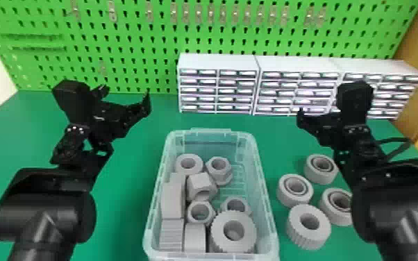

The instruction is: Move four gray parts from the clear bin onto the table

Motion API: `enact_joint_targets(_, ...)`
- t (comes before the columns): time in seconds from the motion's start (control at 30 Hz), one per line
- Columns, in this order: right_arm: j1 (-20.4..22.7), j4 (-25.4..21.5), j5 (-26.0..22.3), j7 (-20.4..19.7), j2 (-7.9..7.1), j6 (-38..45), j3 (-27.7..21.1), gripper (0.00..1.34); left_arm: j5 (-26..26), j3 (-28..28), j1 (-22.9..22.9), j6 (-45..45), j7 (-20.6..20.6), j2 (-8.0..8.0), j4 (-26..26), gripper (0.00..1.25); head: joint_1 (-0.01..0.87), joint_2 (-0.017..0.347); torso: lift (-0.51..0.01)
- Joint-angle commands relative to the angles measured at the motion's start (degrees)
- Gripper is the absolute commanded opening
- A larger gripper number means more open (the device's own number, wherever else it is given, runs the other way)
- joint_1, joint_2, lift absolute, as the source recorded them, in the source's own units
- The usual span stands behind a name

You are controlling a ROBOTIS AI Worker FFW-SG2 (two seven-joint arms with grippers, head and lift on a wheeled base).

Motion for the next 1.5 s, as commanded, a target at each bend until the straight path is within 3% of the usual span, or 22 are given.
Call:
enact_joint_targets(0.0, 0.1, 0.6, -3.4, 2.7, 0.17, -2.5, -1.9, 1.23, 0.3, -0.9, -0.2, -0.7, 0.5, 0.00, 0.0, 1.12, 0.686, 0.026, -0.050)
enact_joint_targets(0.23, 0.2, -0.7, -4.4, 5.2, 0.61, -2.6, -2.6, 1.22, 0.4, -0.6, 0.1, -0.6, 0.6, 0.17, 0.0, 1.12, 0.686, 0.026, -0.050)
enact_joint_targets(0.9, 0.9, -2.4, -4.6, 5.2, 0.61, -1.6, 3.3, 1.22, 0.1, 0.2, 0.7, -0.2, 0.6, 0.17, 0.0, 1.12, 0.686, 0.026, -0.050)
enact_joint_targets(1.47, 0.7, -2.9, -5.9, 5.2, 0.35, -0.7, 3.1, 1.22, 0.6, 0.4, 0.8, -0.2, 0.6, 0.17, 0.0, 1.12, 0.686, 0.026, -0.050)
